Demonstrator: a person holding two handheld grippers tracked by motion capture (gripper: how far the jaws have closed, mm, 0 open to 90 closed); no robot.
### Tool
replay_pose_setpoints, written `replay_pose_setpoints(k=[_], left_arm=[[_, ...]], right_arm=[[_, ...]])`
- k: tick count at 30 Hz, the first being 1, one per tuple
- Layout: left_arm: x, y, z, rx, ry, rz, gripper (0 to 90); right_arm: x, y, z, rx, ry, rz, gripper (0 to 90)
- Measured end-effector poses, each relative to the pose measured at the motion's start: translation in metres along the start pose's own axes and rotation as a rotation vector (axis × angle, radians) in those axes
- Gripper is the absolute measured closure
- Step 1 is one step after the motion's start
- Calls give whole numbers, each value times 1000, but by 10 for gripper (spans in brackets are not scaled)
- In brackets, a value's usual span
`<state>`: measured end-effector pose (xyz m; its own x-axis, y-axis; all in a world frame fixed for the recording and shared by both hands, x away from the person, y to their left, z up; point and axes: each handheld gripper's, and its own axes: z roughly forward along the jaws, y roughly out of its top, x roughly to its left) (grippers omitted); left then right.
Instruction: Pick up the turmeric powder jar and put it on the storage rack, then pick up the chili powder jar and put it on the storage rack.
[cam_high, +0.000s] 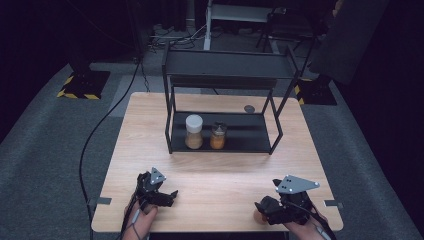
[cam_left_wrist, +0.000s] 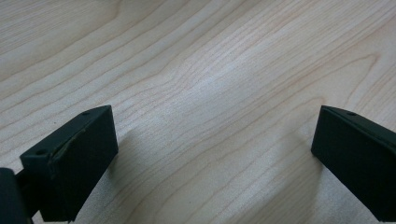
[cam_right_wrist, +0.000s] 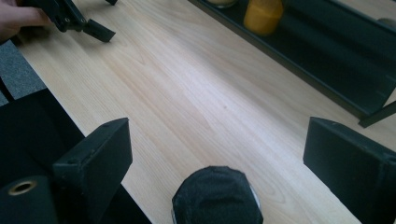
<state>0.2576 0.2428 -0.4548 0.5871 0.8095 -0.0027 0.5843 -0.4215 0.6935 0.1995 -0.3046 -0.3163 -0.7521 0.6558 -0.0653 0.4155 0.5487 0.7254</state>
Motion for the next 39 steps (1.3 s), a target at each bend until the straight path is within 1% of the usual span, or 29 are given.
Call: replay_pose_setpoints(k=[5, 11, 16, 21, 26, 32, 35, 39], left_arm=[[0, 0, 0, 0, 0, 0, 1], [0, 0, 0, -1, 0, -3, 1], [0, 0, 0, 0, 1, -2, 1], [0, 0, 0, 0, 1, -2, 1], [0, 0, 0, 0, 1, -2, 1], [0, 0, 0, 0, 2, -2, 1], [0, 0, 0, -1, 2, -2, 2], [-1, 0, 0, 0, 2, -4, 1]], right_arm=[[1, -10, 5, 13, -8, 12, 79], [3, -21, 15, 43, -5, 18, 80], [3, -30, 21, 52, -14, 29, 83], [0, -37, 28, 58, -13, 48, 86], [0, -44, 34, 66, -14, 48, 97], [-2, -49, 40, 72, -3, 54, 115], [-3, -51, 44, 84, 8, 47, 135], [-6, -56, 50, 88, 20, 56, 182]])
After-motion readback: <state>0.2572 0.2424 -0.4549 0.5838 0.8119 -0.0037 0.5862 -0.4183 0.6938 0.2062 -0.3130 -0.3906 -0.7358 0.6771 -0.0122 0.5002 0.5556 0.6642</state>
